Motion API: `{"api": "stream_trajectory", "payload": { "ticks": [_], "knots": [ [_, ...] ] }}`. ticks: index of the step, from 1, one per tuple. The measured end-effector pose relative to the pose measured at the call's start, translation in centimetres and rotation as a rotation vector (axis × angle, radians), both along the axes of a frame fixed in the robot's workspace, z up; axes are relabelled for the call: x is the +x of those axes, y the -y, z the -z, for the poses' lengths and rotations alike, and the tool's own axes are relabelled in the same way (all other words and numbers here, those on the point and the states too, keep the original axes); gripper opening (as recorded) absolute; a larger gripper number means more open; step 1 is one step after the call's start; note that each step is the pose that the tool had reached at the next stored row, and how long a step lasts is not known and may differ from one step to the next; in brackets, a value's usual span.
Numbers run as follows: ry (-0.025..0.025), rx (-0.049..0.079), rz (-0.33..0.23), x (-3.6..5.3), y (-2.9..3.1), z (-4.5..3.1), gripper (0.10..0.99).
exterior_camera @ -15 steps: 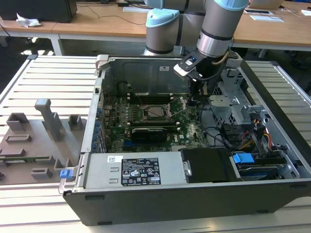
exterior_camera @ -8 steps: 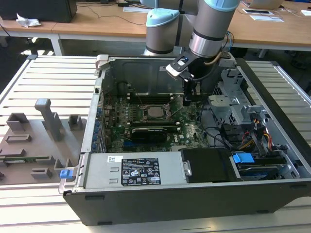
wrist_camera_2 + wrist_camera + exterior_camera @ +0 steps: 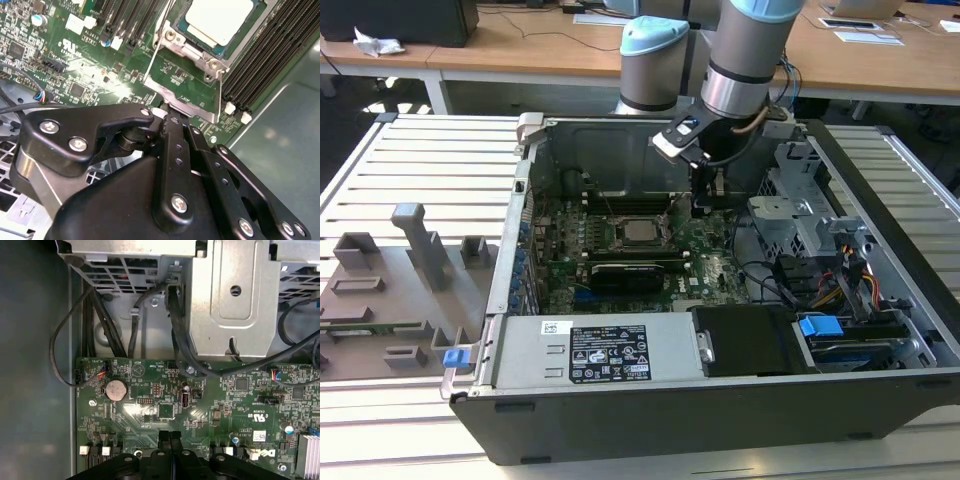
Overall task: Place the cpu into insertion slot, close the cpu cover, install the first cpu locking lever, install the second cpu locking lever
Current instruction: 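Close the cpu cover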
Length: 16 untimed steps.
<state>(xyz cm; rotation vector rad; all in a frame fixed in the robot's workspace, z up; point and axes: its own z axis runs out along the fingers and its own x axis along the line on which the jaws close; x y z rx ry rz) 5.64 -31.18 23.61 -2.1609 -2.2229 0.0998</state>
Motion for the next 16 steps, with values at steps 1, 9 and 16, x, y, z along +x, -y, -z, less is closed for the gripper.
{"api": "stream_trajectory", "payload": {
  "ticks": [1,9,16],
  "knots": [
    [0.0001,0.000,0.000,-0.23,0.00,0.00,0.110],
    [0.0003,0.000,0.000,-1.63,0.00,0.00,0.110],
    [0.0004,0.000,0.000,-2.46,0.00,0.00,0.110]
  ]
}}
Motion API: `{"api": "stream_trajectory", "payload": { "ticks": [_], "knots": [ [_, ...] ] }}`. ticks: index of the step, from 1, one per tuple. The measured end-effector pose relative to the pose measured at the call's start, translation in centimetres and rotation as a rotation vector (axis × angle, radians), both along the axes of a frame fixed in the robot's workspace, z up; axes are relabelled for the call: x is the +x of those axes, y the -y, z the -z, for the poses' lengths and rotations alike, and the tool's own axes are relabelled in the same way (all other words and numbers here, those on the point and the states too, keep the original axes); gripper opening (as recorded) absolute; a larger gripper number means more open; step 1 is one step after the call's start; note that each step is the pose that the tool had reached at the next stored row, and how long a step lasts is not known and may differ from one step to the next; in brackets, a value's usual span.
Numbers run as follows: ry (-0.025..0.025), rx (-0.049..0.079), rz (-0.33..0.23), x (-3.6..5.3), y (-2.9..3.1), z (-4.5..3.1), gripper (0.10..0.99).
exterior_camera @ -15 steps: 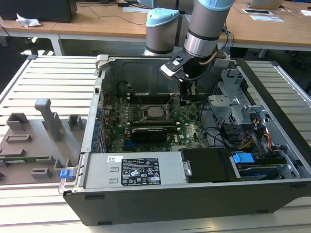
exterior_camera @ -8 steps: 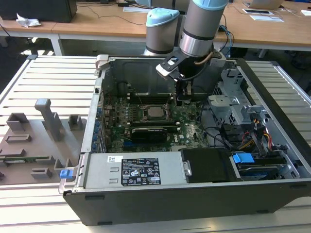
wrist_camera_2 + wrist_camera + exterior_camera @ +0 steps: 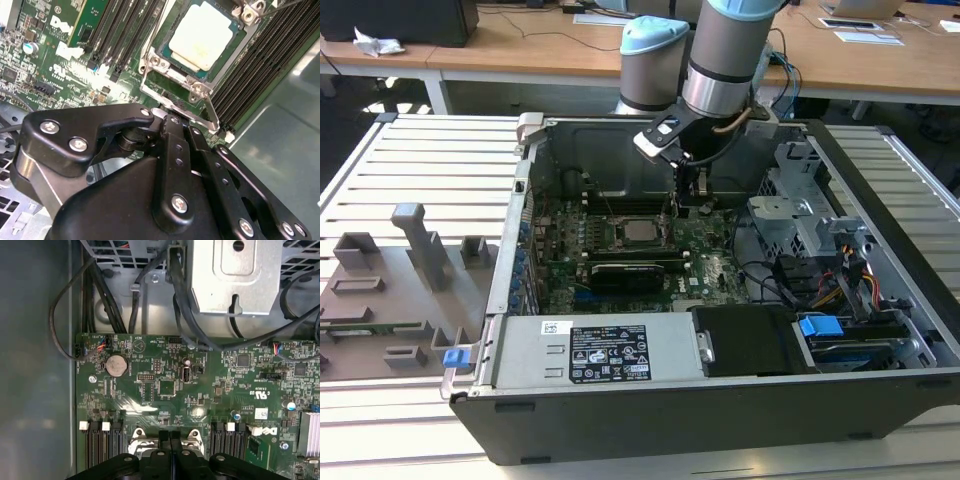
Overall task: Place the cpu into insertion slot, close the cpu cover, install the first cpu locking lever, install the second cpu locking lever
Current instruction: 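Close the cpu cover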
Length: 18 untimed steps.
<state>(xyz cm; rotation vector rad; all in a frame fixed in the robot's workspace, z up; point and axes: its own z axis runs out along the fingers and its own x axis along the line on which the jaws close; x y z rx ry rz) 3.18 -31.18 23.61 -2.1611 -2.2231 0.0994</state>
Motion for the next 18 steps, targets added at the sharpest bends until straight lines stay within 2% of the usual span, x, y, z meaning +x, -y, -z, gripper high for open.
{"api": "stream_trajectory", "payload": {
  "ticks": [5,18],
  "knots": [
    [0.0001,0.000,0.000,-0.96,0.00,0.00,0.110],
    [0.0001,0.000,0.000,-2.60,0.00,0.01,0.110]
  ]
}}
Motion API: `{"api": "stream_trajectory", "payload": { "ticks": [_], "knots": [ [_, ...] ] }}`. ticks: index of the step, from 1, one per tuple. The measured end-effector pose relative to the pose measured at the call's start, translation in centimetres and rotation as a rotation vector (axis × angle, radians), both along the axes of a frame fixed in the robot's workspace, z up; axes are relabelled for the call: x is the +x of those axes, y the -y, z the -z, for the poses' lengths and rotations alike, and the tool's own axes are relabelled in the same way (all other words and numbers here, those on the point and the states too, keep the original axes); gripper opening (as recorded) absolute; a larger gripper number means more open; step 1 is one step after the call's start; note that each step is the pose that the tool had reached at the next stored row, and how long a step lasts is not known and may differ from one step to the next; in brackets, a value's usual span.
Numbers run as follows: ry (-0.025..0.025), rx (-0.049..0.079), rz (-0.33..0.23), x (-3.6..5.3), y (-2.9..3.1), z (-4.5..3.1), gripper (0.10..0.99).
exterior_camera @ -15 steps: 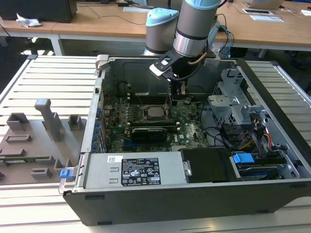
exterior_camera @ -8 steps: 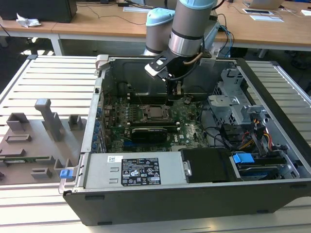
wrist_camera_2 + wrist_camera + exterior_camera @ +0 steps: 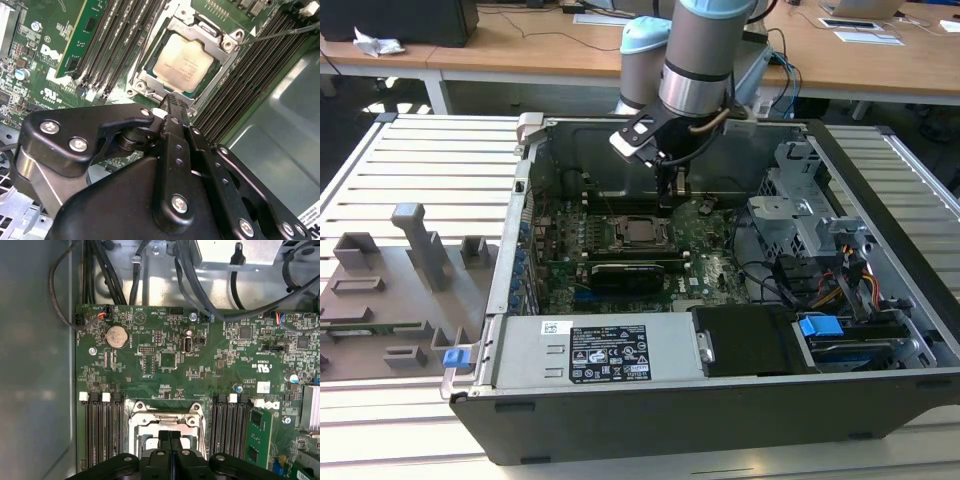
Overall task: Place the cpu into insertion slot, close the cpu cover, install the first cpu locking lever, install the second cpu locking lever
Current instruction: 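Close the cpu cover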
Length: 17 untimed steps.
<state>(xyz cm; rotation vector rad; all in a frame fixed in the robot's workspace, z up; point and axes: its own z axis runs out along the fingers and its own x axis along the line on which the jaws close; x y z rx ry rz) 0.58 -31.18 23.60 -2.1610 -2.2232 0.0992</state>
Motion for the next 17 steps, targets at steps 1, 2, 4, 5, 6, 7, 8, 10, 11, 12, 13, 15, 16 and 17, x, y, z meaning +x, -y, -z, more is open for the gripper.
{"api": "stream_trajectory", "payload": {
  "ticks": [1,2,4,5,6,7,8,10,11,12,13,15,16,17],
  "knots": [
    [0.0000,0.000,0.000,-0.11,0.00,0.00,0.110],
    [0.0000,0.000,0.000,-0.21,0.00,0.00,0.110],
    [0.0000,0.000,0.000,-0.39,0.00,0.00,0.110],
    [0.0000,0.000,0.000,-0.50,0.00,0.00,0.110],
    [0.0000,0.000,0.000,-0.61,0.00,0.00,0.110],
    [0.0000,0.000,0.000,-0.78,0.00,0.00,0.110],
    [-0.0001,0.000,0.000,-0.96,0.00,0.01,0.110],
    [0.0001,0.000,0.000,-1.47,0.00,0.10,0.110],
    [0.0001,0.000,0.000,-1.79,0.00,0.24,0.110],
    [0.0001,0.000,0.000,-1.99,0.00,0.35,0.110],
    [0.0000,0.000,0.000,-2.33,0.00,0.54,0.110],
    [0.0000,0.000,0.000,-3.06,0.00,0.82,0.110],
    [0.0000,0.000,0.000,-3.68,0.00,0.96,0.110],
    [0.0000,0.000,0.000,-4.13,0.00,1.07,0.110]
  ]
}}
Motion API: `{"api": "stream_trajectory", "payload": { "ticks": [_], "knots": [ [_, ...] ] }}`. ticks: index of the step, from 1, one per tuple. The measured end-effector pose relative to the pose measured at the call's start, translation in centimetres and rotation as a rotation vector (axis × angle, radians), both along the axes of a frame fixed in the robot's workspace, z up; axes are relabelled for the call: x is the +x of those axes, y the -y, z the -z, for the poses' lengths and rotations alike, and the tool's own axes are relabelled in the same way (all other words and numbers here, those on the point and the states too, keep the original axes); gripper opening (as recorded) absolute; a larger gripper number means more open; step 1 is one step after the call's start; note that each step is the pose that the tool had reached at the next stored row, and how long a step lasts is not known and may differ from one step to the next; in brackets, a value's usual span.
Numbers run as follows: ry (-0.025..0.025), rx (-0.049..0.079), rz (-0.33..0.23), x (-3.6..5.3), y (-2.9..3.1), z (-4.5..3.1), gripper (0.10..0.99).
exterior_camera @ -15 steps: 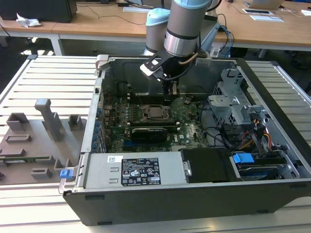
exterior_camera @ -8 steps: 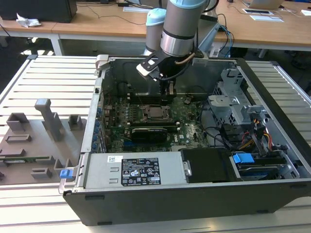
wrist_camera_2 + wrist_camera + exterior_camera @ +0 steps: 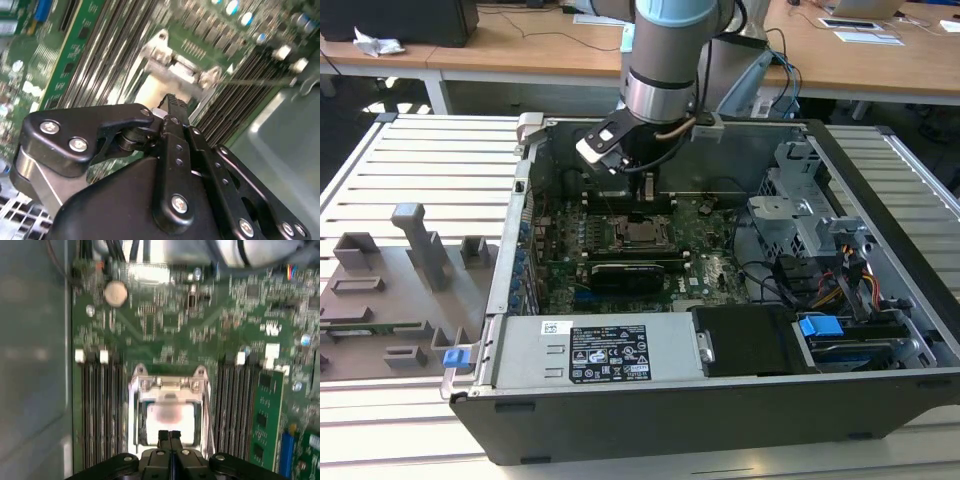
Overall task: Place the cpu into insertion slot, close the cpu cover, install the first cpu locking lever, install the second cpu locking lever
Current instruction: 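Close the cpu cover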
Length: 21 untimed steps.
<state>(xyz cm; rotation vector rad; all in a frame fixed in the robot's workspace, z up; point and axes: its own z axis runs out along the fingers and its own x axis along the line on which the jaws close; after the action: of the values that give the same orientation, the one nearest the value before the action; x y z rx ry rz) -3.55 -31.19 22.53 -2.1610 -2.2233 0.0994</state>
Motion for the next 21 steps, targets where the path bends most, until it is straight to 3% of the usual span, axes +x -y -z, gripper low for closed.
{"api": "stream_trajectory", "payload": {
  "ticks": [1,3,8,12,13,15,18,21],
  "knots": [
    [0.0000,0.000,0.000,-0.95,0.00,0.30,0.110],
    [0.0001,0.000,0.000,-1.89,0.00,0.86,0.110],
    [0.0000,0.000,0.000,-2.33,0.00,1.98,0.110],
    [0.0005,0.001,-0.002,-2.21,-0.01,1.97,0.110],
    [0.0000,0.000,-0.002,-2.12,0.00,0.76,0.110],
    [-0.0313,0.000,-0.002,0.46,0.00,0.93,0.110],
    [-0.0417,0.000,-0.002,1.88,0.00,0.97,0.110],
    [-0.0489,0.000,-0.002,3.15,0.00,1.00,0.110]
  ]
}}
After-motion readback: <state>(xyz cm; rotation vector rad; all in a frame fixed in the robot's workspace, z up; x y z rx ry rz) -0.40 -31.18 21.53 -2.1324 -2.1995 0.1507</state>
